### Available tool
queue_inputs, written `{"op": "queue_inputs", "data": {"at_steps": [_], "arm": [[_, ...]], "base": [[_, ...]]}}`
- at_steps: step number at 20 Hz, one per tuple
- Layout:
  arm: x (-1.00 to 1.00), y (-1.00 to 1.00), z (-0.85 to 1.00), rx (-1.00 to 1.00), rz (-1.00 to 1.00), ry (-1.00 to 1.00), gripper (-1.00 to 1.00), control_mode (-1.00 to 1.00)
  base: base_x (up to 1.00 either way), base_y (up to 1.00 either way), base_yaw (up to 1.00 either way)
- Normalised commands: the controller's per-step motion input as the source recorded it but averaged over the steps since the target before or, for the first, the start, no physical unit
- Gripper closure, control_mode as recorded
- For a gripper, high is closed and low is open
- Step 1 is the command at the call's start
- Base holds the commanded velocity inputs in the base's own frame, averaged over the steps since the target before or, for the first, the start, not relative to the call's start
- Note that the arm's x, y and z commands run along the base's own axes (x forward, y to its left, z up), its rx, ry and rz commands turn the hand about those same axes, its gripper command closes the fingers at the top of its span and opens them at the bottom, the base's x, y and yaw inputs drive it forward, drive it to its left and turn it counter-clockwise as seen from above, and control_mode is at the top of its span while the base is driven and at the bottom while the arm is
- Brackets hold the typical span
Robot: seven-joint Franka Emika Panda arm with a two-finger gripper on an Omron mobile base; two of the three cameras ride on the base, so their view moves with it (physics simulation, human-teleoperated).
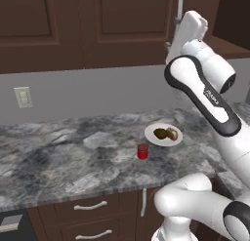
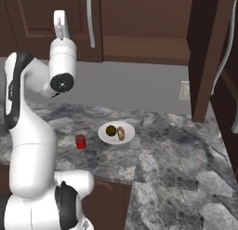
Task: Pick the avocado and bread from the counter and place them on the plate. Then pick the jam from the cabinet and place it next to the plate. Lastly close the cabinet door.
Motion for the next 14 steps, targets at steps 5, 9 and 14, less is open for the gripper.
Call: {"op": "queue_inputs", "data": {"at_steps": [5, 9, 14], "arm": [[-0.94, -0.04, 0.39, 0.0, -0.1, 0.23, -1.0, -1.0], [-0.98, -0.01, 0.94, 0.0, -0.13, 0.27, -1.0, -1.0], [-1.0, -0.03, 0.91, 0.0, -0.14, 0.28, -1.0, -1.0]], "base": [[0.0, 0.0, 0.0], [0.0, 0.0, 0.0], [0.0, 0.0, 0.0]]}}
